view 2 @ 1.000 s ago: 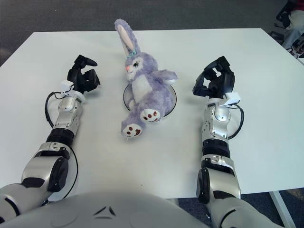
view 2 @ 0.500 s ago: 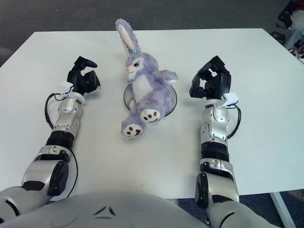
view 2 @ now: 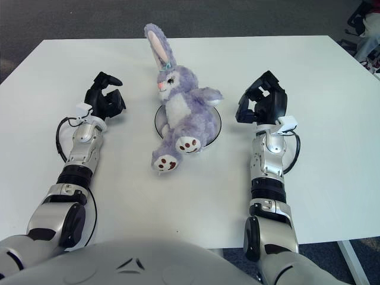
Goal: Put the doll into the plate.
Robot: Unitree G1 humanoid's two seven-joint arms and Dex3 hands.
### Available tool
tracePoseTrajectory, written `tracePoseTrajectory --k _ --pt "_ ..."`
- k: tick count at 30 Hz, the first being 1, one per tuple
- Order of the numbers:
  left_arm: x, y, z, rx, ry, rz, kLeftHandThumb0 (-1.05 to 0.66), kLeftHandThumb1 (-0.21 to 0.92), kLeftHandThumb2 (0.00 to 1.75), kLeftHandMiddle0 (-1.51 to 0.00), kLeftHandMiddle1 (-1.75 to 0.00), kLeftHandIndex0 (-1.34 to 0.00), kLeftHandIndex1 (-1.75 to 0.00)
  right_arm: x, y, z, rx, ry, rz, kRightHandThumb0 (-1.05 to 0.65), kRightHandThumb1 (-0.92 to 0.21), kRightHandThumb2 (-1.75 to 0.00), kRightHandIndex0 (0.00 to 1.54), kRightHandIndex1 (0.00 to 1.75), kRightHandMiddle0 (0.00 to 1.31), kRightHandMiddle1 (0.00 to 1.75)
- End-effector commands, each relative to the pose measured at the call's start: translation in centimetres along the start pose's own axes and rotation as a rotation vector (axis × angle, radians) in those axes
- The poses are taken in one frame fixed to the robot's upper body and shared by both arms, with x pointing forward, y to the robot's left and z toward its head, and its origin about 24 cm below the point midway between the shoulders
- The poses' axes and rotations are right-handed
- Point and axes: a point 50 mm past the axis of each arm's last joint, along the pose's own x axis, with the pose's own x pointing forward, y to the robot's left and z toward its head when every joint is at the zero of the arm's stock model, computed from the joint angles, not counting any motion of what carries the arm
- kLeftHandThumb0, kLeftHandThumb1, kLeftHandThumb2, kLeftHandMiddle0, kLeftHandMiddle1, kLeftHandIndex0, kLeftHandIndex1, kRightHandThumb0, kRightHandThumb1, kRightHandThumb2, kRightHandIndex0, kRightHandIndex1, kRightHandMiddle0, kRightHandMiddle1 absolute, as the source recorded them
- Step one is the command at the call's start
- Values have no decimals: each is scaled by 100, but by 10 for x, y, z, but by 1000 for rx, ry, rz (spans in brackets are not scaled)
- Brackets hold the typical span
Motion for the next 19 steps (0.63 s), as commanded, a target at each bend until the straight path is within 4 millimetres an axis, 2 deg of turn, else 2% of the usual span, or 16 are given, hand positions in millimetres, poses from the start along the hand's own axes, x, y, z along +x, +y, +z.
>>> tracePoseTrajectory --k 1,11,19 --pt "-29 1 -33 -3 147 13 -42 54 104 -104 -175 -44 -175 -47 -6 -44 27 223 -72 -1 7 -175 91 175 69 170" --pt "-29 -1 -33 -19 146 3 -42 52 105 -104 -175 -45 -175 -46 -10 -54 -74 359 -133 -1 5 -172 89 171 66 174" --pt "-29 -2 -34 -23 151 -6 -42 52 106 -104 -175 -46 -175 -45 -10 -55 -101 387 -149 -1 2 -168 87 169 65 175"
